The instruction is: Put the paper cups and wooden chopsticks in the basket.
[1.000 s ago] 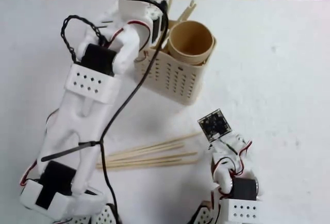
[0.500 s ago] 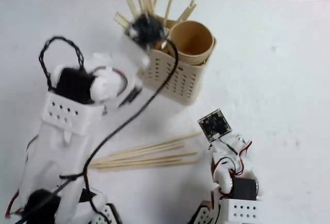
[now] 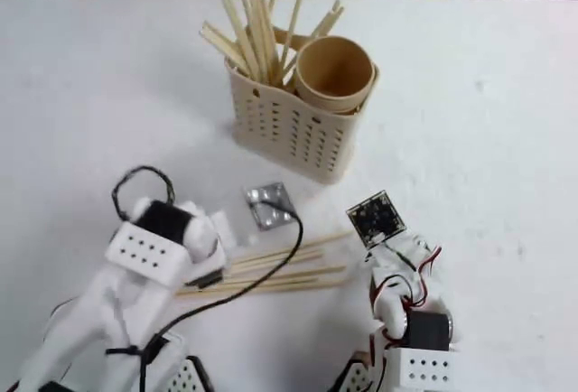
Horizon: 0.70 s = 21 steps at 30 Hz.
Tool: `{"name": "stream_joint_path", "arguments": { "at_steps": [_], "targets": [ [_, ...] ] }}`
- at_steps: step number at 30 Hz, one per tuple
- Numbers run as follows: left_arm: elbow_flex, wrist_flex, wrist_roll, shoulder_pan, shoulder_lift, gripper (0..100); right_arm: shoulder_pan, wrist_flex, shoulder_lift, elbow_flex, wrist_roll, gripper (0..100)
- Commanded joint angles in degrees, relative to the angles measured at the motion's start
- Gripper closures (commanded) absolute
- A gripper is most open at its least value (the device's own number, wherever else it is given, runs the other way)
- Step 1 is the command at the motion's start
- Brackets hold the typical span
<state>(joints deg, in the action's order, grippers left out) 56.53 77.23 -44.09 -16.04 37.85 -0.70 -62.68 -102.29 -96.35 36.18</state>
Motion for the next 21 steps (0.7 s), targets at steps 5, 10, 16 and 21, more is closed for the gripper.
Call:
{"name": "stream_joint_path", "arguments": {
  "at_steps": [5,10,16,21],
  "targets": [
    [0.7,-4.9,-2.7,-0.3,-9.5,78,0.3,0.5,-0.3,-0.5,0.4,92.9],
    [1.1,-9.9,-5.7,-0.3,-13.8,76,0.3,0.5,-0.3,-0.5,0.4,92.9],
    [0.9,-14.5,-6.8,-0.2,-23.0,78,0.3,0.5,-0.3,-0.5,0.4,92.9],
    [-3.1,-15.1,-6.4,0.3,-27.3,78,0.3,0.5,-0.3,-0.5,0.4,92.9]
  ]
}}
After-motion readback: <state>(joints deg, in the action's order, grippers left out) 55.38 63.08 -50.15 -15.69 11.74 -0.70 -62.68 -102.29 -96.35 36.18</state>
